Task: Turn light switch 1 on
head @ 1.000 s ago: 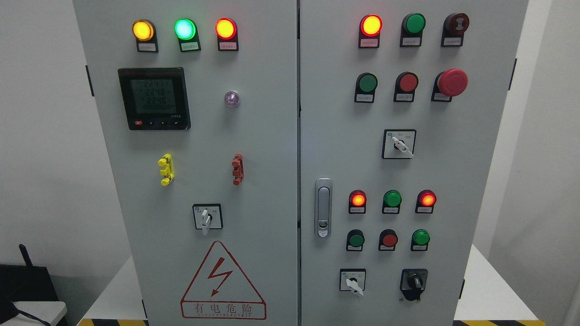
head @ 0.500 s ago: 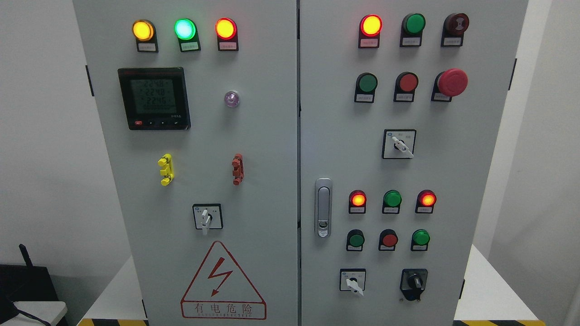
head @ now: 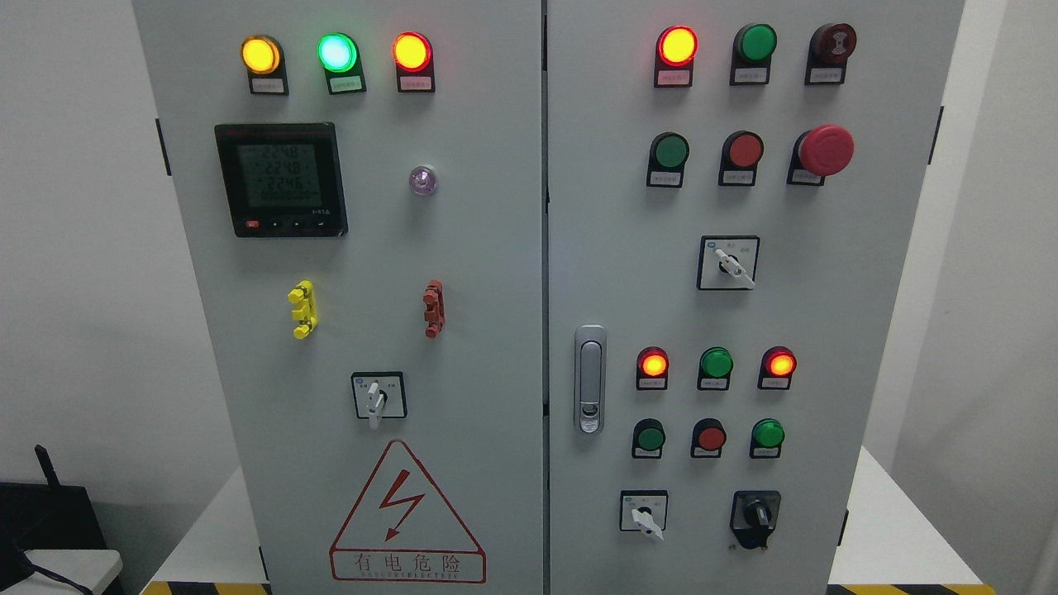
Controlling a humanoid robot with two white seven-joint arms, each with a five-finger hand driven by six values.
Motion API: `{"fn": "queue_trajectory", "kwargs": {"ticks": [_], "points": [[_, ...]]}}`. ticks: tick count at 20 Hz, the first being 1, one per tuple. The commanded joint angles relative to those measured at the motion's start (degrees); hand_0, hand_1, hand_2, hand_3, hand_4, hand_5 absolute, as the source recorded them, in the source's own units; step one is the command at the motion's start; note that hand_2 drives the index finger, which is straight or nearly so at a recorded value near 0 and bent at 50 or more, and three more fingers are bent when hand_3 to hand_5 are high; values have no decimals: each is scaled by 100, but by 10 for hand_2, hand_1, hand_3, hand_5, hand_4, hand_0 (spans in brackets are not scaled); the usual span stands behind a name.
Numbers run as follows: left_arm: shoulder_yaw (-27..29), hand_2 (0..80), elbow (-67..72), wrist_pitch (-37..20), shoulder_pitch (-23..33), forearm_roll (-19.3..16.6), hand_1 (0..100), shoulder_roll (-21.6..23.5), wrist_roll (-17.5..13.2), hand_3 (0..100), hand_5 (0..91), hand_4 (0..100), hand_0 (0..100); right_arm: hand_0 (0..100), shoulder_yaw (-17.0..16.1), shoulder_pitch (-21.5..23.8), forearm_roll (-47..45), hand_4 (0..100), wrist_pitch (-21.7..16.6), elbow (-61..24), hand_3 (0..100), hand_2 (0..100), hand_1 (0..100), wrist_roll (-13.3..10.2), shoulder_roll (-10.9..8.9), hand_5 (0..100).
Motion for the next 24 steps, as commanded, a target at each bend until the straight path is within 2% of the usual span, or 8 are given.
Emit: {"fn": "queue_trajectory", "kwargs": {"ticks": [1,5,8,12,17,24], "points": [[-917,476,-321,95,-235,-367,299,-69,309,669,630,716,151,120,0,-1,-97,0,4,0,0,0,389,-4,0,0],[-1181,489,-321,191,-367,-623,326,-166,537,688,661,732,118,120,0,8,-97,0,4,0,0,0,389,-4,0,0],[-1409,490,-356,499,-516,-711,333,-174,888,691,665,736,110,120,0,-1,-105,0,4,0,0,0,389,-4,0,0],[-1594,491,-357,631,-561,-1018,369,-210,968,693,671,738,99,120,0,-1,-105,0,4,0,0,0,389,-4,0,0],[-1691,498,-357,1096,-894,-1106,453,-262,1258,681,682,743,68,120,0,-1,-97,0,4,0,0,0,389,-4,0,0],[-1876,501,-365,1422,-1035,-1423,476,-289,1706,681,698,751,63,120,0,-1,-97,0,4,0,0,0,389,-4,0,0]]}}
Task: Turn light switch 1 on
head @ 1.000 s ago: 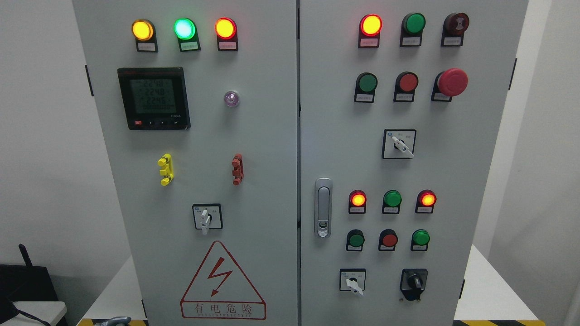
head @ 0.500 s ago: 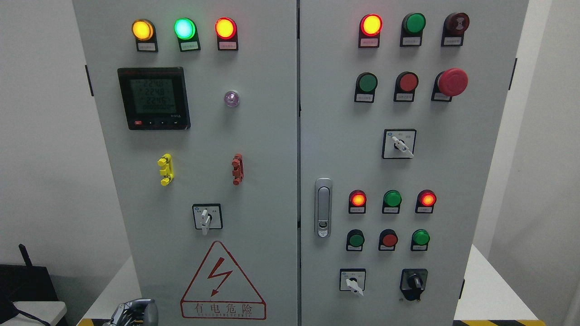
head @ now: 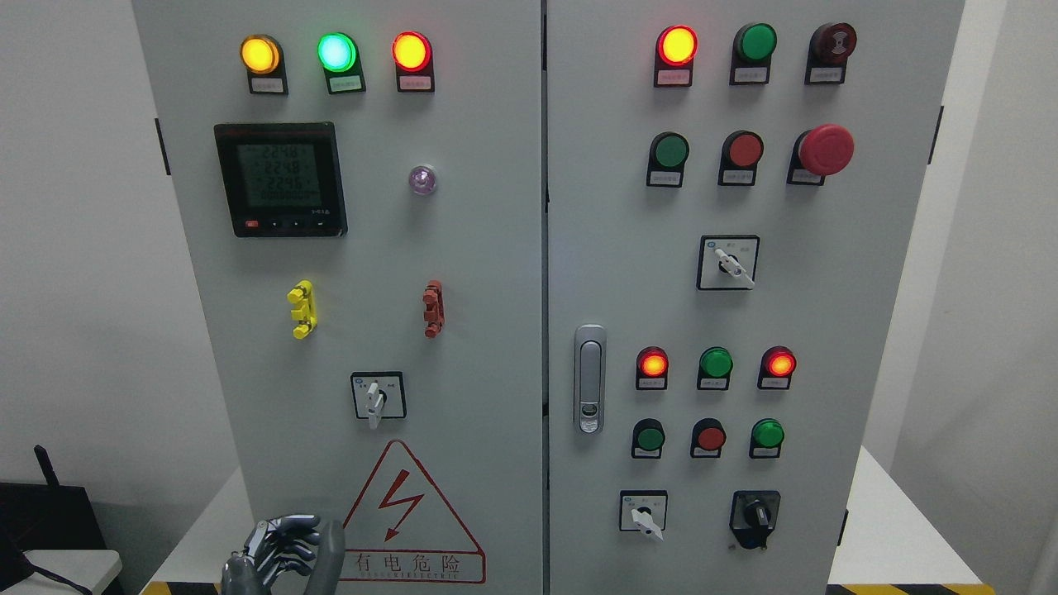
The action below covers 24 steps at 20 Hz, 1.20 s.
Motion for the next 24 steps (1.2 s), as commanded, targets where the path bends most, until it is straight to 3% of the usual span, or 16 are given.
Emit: {"fn": "queue_trajectory", "kwargs": {"ticks": [1,10,24], "points": [[-457,502,-49,250,-195,-223,479,-71,239,682,699,753,64,120,0,8,-97,0,4,0,0,0,389,-3,0,0],[-677,506,-58,743,-432,-232,512,-124,670,680,717,764,89,120,0,-1,-97,0,4,0,0,0,389,-3,0,0],[-774,507,-111,1253,-950,-224,547,-168,917,679,722,767,114,120,0,-1,-97,0,4,0,0,0,389,-3,0,0]]}}
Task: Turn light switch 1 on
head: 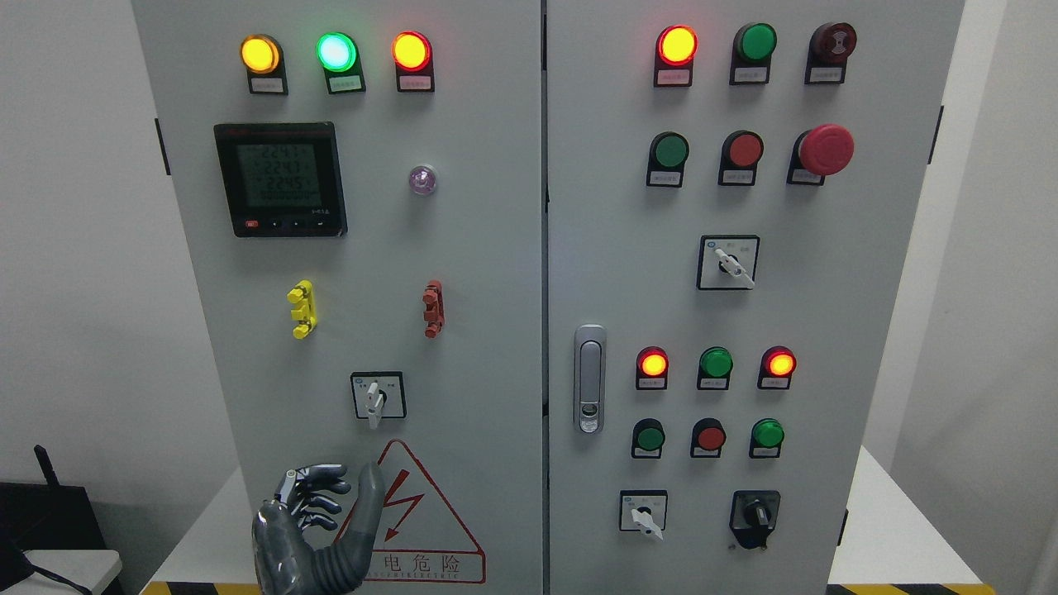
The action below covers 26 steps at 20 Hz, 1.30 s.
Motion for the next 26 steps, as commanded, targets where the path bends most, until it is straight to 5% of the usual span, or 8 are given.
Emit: {"fn": "queue_trajectory", "kwargs": {"ticks": [1,26], "points": [[-141,506,-26,108,-224,5,563,-42,30,678,725,767,114,120,0,-1,-105,0,4,0,0,0,389,-3,0,0],[-220,497,-17,670,-620,23,650,-60,136,661,736,768,166,120,0,-1,-105,0,4,0,0,0,389,-3,0,0]]}}
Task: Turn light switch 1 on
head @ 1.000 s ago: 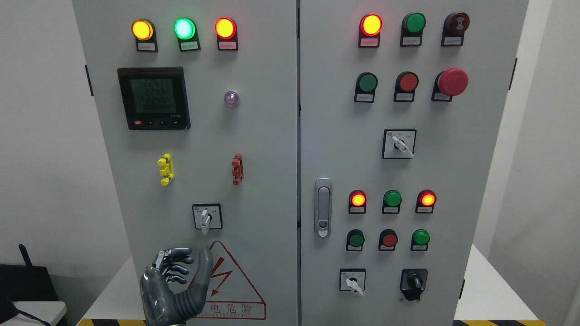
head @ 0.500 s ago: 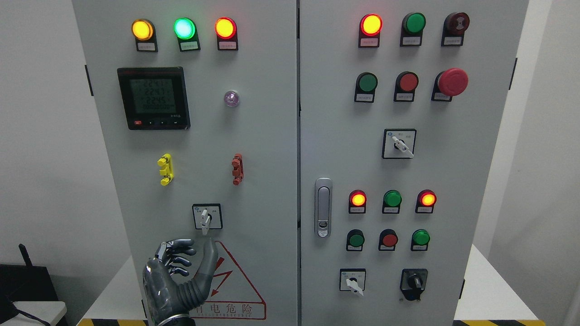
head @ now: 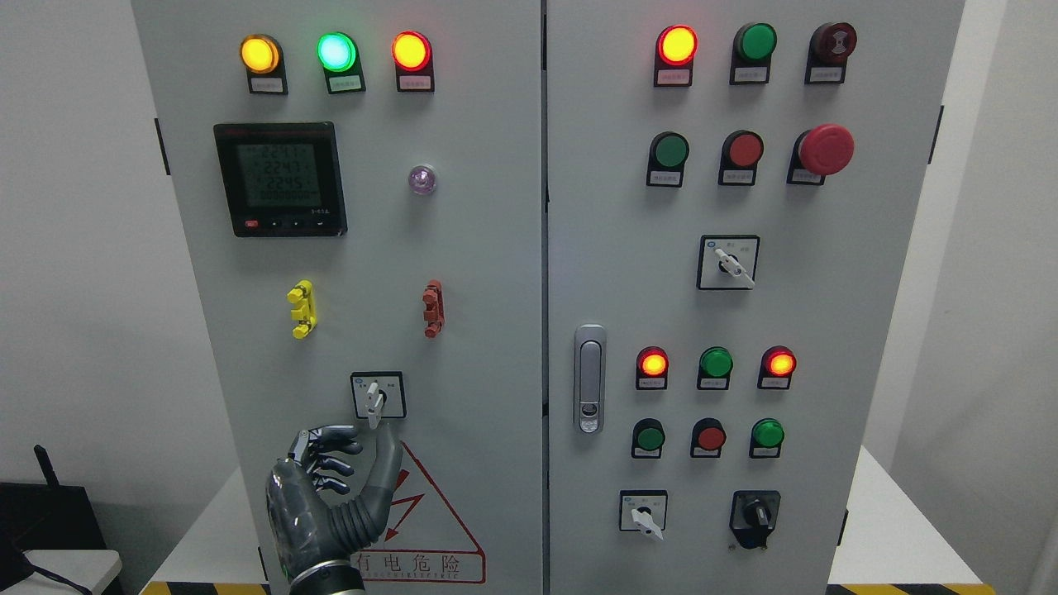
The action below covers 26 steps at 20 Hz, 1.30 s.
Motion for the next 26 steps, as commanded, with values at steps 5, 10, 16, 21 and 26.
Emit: {"fn": "queue_trajectory", "kwargs": {"ticks": [5,10,16,21,26], "points": [[-36,492,11,125,-189,18,649,-17,32,660,736,768,176,120,0,-1,-105,0,4,0,0,0,389,-3,0,0],[-36,492,29,256,-278,35,625,-17,32,658,736,768,189,120,0,0,-97,0,4,0,0,0,389,-3,0,0],[-62,499,20,388,-286,44,603,-17,14,657,737,771,191,120,0,8,-105,0,4,0,0,0,389,-3,0,0],[-62,510,11,415,-330,44,572,-17,6,665,738,774,194,120,0,-1,-105,0,4,0,0,0,389,-3,0,0],[-63,522,-6,617,-365,44,564,-17,14,672,743,776,194,120,0,-1,-97,0,4,0,0,0,389,-3,0,0]]}}
